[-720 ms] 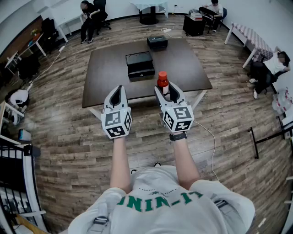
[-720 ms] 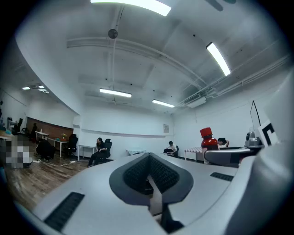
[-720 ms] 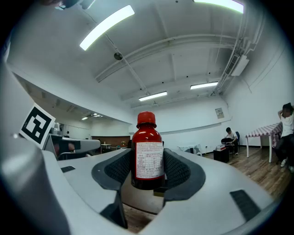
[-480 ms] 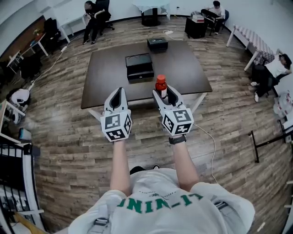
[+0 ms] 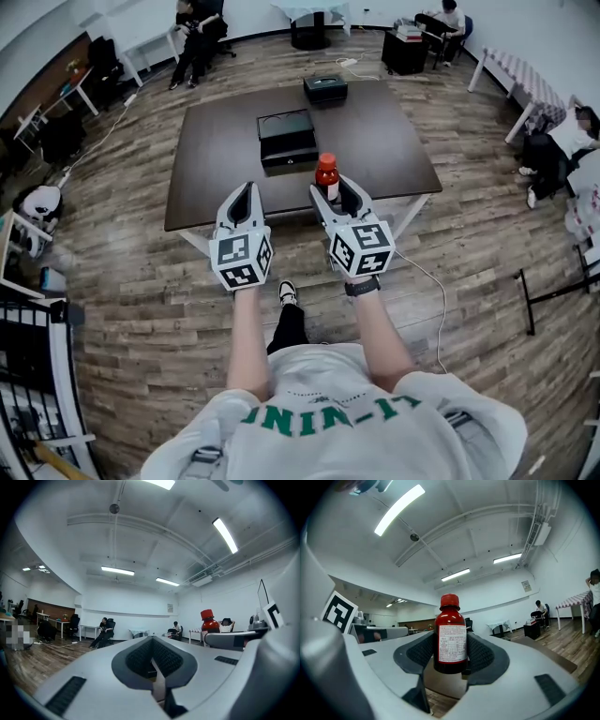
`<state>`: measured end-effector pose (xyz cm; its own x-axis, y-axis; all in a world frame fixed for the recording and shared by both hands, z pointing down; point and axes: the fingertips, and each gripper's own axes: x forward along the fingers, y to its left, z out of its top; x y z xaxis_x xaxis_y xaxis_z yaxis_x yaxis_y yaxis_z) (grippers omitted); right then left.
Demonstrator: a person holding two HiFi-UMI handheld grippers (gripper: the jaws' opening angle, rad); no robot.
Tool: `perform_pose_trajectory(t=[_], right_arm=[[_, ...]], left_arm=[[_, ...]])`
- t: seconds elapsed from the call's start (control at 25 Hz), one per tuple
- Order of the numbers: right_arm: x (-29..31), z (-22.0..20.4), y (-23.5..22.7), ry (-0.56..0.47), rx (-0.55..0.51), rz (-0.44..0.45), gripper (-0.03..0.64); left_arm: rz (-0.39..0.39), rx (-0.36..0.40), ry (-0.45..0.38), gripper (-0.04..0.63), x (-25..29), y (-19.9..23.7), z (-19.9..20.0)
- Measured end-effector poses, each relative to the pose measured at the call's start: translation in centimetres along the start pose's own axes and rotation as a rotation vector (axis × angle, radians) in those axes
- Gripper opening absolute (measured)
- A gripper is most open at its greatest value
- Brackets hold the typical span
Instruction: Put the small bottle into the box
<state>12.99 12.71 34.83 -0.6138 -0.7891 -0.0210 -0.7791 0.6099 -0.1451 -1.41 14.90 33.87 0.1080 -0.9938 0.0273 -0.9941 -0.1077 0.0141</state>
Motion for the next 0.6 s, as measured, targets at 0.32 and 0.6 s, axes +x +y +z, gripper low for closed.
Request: perform_pose_trajectory(t=[0.32,0.6], right_arm=[[10.8,0.9,-3.8,0.000,-0.031,-0.013,0.229],[20.9,0.5,-4.8,0.025,-0.029,-0.022,0.229]], left_arm=[[-0.041,-0.001,-0.010,0.012,11.4,4.4,0.7],[-0.075,0.006,-0.007,0.012,20.0,10.0,1.3]])
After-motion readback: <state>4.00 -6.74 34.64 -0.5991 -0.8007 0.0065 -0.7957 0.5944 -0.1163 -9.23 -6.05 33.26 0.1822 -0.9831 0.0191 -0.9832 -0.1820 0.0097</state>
